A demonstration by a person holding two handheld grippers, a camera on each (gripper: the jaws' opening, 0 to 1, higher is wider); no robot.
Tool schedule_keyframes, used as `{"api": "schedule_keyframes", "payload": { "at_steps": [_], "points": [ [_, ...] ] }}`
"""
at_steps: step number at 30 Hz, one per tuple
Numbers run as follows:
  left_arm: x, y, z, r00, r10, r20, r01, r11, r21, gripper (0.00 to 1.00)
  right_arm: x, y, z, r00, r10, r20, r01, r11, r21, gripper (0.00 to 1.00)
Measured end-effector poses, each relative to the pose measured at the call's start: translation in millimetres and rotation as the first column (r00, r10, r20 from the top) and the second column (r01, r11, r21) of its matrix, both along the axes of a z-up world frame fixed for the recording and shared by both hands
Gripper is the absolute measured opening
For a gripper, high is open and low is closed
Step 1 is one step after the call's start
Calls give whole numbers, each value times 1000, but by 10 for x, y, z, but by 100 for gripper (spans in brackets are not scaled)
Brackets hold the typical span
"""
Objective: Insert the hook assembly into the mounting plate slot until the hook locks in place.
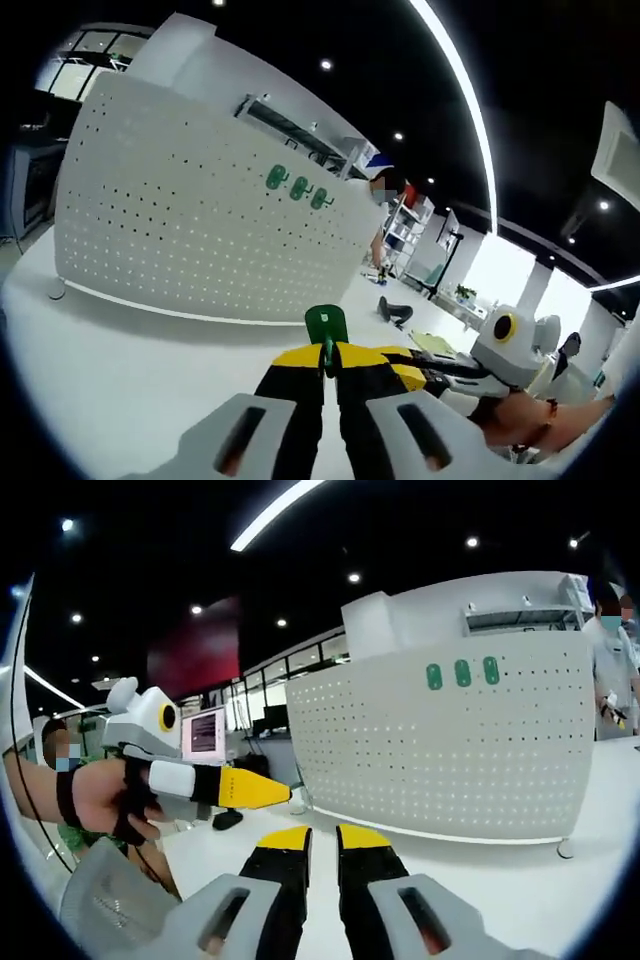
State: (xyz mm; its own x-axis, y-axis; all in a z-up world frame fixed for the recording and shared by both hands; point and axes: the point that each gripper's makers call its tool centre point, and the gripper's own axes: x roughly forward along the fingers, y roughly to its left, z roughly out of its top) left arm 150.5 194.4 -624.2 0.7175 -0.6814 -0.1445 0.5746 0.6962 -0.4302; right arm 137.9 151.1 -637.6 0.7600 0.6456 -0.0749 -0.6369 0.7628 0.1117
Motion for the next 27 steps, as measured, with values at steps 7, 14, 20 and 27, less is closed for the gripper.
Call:
{"api": "schedule_keyframes", "payload": {
  "at_steps": [7,14,20,27],
  "points": [
    [1,-120,21,1000,-24,0,24,999,33,3,34,-74,69,1000,-4,15,5,1000,-22,10],
    [-92,-279,-6,998,-61,-10,62,997,53,3,54,-3,83,999,34,10,-33,999,-25,1],
    [-64,-295,42,999,-46,20,45,998,48,3,97,-34,158,997,18,71,-15,999,-37,0],
    [-24,-261,65,1000,-6,25,6,999,31,3,114,26,114,998,65,-1,-65,998,16,0]
  ]
}}
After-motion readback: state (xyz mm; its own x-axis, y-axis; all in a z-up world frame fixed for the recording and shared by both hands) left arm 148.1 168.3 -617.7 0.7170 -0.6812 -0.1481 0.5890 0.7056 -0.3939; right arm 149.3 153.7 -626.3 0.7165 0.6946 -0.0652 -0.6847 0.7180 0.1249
